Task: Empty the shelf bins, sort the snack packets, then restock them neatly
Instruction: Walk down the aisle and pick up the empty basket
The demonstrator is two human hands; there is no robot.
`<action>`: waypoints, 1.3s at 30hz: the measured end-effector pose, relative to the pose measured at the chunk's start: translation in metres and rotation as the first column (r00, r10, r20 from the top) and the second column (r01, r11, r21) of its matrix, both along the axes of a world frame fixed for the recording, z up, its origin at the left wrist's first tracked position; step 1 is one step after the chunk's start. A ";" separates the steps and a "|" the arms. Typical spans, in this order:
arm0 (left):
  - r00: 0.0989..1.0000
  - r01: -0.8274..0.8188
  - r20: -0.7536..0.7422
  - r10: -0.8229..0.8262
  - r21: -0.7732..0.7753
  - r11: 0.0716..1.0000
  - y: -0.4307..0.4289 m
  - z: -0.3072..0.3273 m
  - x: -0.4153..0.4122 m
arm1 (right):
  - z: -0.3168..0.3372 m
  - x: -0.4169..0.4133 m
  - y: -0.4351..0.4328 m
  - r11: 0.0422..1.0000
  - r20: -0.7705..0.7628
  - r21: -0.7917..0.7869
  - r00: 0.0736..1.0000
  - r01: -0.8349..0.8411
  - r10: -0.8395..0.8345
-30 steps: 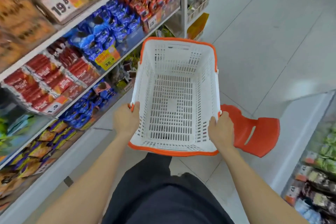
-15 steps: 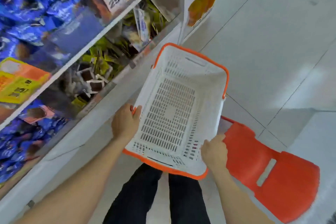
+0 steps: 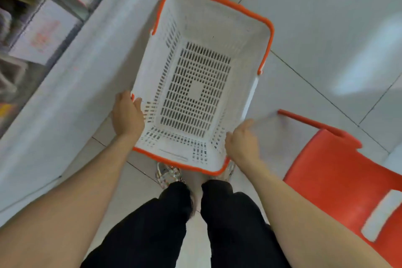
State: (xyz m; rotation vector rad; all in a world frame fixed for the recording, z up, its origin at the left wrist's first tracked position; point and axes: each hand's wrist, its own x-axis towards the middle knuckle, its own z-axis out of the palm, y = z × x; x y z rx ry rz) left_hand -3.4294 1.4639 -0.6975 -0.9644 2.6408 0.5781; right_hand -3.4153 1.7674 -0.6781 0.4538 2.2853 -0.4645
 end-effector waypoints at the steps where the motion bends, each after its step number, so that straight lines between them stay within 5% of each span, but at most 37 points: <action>1: 1.000 -0.017 0.023 0.018 -0.030 0.999 0.002 0.005 -0.002 | 0.005 -0.002 0.001 0.999 0.023 0.016 0.999 -0.028 0.028; 8: 0.993 0.117 0.008 -0.117 0.041 0.992 0.024 0.092 -0.024 | 0.069 -0.069 0.045 0.999 0.126 -0.036 0.992 0.001 0.003; 21: 0.949 0.286 -0.161 -0.269 0.093 0.954 0.105 0.310 -0.101 | 0.284 -0.138 0.122 0.989 0.129 0.039 0.981 0.140 -0.144; 26: 0.933 0.341 -0.163 -0.321 0.118 0.933 0.123 0.397 -0.140 | 0.347 -0.149 0.155 0.955 -0.034 -0.005 0.955 0.295 -0.295; 31: 0.929 0.317 -0.250 -0.271 0.164 0.934 0.151 0.445 -0.195 | 0.387 -0.180 0.182 0.852 -0.286 -0.153 0.803 0.500 -0.523; 34: 0.933 0.289 -0.275 -0.231 0.197 0.937 0.177 0.444 -0.235 | 0.417 -0.224 0.192 0.894 -0.405 -0.198 0.796 0.403 -0.449; 39: 0.958 0.192 -0.253 -0.135 0.213 0.958 0.234 0.389 -0.313 | 0.362 -0.324 0.245 0.931 -0.481 -0.182 0.797 0.316 -0.364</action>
